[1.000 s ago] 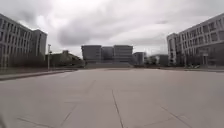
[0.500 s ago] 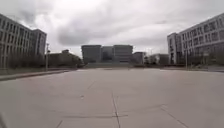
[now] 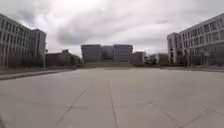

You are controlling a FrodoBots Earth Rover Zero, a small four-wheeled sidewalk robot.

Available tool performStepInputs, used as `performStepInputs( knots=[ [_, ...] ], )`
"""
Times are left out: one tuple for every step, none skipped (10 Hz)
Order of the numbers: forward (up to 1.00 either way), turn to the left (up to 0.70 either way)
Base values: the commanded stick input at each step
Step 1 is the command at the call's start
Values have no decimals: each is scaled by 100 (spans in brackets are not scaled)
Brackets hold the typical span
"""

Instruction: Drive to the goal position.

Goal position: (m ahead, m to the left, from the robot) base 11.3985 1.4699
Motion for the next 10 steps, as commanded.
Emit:
performStepInputs(
  knots=[
    [100, 0],
    [100, 0],
    [100, 0],
    [100, 0],
    [100, 0],
    [100, 0],
    [100, 0],
    [100, 0],
    [100, 0],
    [100, 0]
  ],
)
